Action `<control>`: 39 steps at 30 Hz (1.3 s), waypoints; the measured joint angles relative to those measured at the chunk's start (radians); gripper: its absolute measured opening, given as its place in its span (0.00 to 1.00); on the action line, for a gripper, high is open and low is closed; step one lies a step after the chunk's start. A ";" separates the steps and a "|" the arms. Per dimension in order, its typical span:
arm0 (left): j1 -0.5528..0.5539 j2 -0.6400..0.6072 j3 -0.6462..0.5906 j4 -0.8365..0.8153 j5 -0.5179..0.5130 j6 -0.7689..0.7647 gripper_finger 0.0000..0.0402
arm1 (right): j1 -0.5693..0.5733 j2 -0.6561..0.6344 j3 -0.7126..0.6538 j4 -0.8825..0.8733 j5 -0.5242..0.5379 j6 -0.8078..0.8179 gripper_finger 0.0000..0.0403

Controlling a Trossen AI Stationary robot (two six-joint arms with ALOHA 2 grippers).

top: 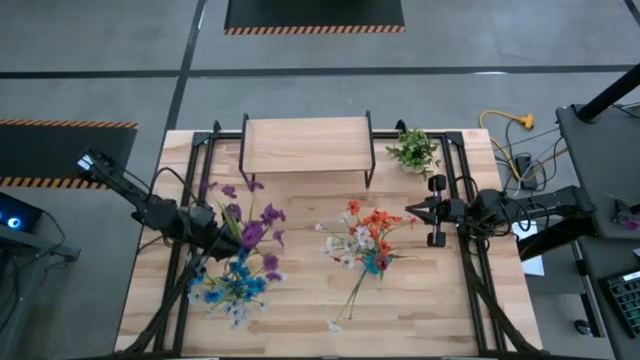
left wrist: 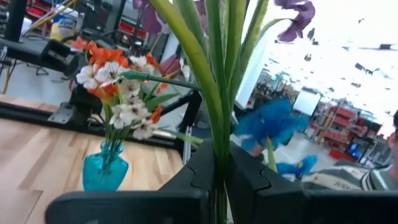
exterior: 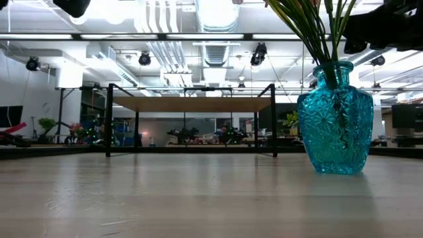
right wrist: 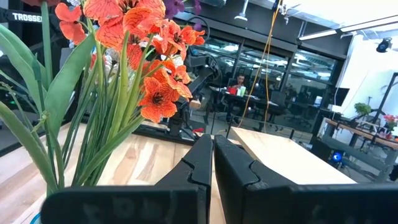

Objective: Pick and place flowers into a vace then onto a shelf
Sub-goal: Put the violet flowers into the transparent vase

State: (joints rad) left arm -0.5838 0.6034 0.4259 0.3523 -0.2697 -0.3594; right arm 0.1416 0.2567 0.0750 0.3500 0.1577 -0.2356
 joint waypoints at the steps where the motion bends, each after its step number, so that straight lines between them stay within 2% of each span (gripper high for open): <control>1: 0.000 0.003 0.000 0.011 -0.001 -0.002 0.01 | 0.000 0.000 0.000 0.000 0.000 0.000 0.02; 14: -0.012 0.095 0.000 0.044 -0.034 -0.077 0.01 | 0.000 0.000 0.000 0.004 0.001 0.000 0.02; 22: -0.081 0.102 0.001 0.098 -0.056 0.010 0.01 | 0.000 0.000 0.000 0.004 0.001 0.000 0.02; 29: -0.170 0.090 0.001 0.098 -0.116 0.097 0.01 | 0.000 0.000 0.000 0.004 0.001 0.000 0.02; 39: -0.288 0.092 0.000 0.102 -0.262 0.159 0.01 | 0.000 0.000 0.000 0.003 0.001 0.000 0.02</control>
State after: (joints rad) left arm -0.8718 0.6949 0.4259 0.4540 -0.5318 -0.2001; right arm 0.1413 0.2569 0.0750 0.3527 0.1585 -0.2356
